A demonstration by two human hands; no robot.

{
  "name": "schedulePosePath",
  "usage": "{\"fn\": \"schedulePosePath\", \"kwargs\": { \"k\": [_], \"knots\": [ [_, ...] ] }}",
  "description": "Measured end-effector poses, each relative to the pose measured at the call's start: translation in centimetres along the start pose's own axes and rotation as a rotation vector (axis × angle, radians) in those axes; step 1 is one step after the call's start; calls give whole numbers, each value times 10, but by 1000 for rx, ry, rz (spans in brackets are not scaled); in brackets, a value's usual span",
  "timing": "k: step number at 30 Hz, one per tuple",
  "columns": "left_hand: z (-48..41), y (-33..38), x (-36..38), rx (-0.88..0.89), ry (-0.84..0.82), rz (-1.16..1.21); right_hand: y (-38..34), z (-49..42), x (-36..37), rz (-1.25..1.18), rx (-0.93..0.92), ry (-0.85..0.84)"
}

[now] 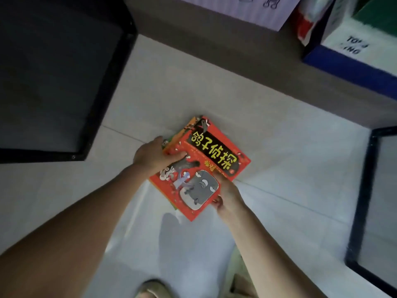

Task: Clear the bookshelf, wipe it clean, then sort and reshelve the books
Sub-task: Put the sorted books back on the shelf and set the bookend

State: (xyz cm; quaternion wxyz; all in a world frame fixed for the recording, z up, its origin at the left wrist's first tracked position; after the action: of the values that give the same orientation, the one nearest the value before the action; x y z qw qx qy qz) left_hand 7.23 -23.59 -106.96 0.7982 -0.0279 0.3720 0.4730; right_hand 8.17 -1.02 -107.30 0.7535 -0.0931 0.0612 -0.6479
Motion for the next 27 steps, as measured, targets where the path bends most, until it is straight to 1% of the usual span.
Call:
{"fn": "schedulePosePath", "kwargs": {
  "k": [3, 5, 6, 8, 10, 12, 14, 17, 20, 23, 26, 27],
  "knots": [
    [-21, -10, 22, -80, -100, 5, 7, -28, 1, -48, -28, -2],
    [-23, -19, 34, -142, -195, 89, 8, -34, -2, -22, -40, 21],
    [-21, -24, 43, -166, -257, 182, 10, -35, -4, -7, -38, 39],
    [1, -24, 62, -224, -381, 452, 13, -35, -15, 0, -35, 85],
    [27, -15, 77, -251, -460, 666, 13, -33, -26, -4, -33, 102],
    [48, -1, 85, -210, -507, 772, 12, -27, -36, -11, -17, 89],
    [63, 11, 86, -179, -509, 838, 14, -19, -47, -21, 10, 70],
    [93, 31, 71, -152, -483, 870, 13, 8, -61, -32, -1, 10],
    [138, 55, 34, -137, -489, 898, 0, 62, -67, 6, -97, -68],
    [184, 86, -1, -80, -584, 943, -24, 123, -64, -64, -179, -173],
    [239, 127, -45, -42, -670, 979, -56, 190, -60, -165, -169, -228],
    [260, 142, -64, -35, -682, 986, -69, 218, -59, -163, -170, -230]
  ]
}}
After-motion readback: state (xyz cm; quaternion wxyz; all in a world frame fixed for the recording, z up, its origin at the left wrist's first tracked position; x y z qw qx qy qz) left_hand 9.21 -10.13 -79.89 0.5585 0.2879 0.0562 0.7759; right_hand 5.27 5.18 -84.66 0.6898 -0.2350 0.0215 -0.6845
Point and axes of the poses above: each hand's wrist, its own z-axis away from the middle knuckle, its own x-axis out of the palm, y = z × x, the point moved 10 cm from there along -z, towards the middle knuckle, and after that the axes turned 3 degrees about z, right-handed, at the moved point
